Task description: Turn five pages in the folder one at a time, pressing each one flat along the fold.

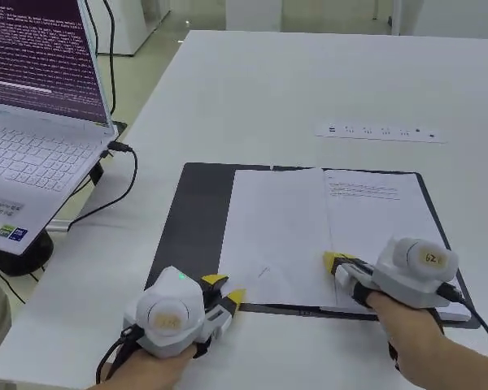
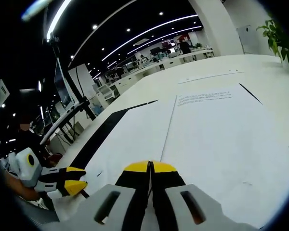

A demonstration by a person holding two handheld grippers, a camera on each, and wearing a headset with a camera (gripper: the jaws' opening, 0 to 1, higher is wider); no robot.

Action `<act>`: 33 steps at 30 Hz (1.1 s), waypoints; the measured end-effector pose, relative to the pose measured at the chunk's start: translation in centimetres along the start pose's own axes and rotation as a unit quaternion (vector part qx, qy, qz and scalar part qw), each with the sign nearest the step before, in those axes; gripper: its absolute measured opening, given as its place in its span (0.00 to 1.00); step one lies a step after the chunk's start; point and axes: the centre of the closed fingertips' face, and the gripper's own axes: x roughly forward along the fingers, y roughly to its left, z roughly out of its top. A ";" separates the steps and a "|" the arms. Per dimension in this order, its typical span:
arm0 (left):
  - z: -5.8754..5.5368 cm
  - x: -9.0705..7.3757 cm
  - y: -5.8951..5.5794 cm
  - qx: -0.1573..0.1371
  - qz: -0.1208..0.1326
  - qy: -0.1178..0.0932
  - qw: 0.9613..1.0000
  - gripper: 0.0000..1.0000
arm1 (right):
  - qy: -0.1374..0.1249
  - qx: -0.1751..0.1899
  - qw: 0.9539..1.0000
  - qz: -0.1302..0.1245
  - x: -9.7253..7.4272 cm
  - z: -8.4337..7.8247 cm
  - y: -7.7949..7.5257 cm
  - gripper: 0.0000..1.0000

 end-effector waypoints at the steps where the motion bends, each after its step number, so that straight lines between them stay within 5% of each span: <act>1: 0.0 0.0 0.0 0.000 0.000 0.000 1.000 0.18 | -0.001 -0.003 1.000 0.000 -0.2 -0.1 0.1 0.00; 14: 0.0 0.0 0.0 -0.002 0.000 -0.002 1.000 0.18 | 0.020 0.001 1.000 0.022 -2.8 -2.6 1.6 0.00; 27: 0.0 0.0 0.0 0.001 0.000 0.003 1.000 0.18 | 0.069 0.053 0.994 0.059 -6.0 -5.7 3.3 0.00; 33: 0.0 0.1 0.0 0.001 -0.001 0.009 1.000 0.18 | 0.055 0.072 0.993 0.072 -7.6 -4.6 4.2 0.00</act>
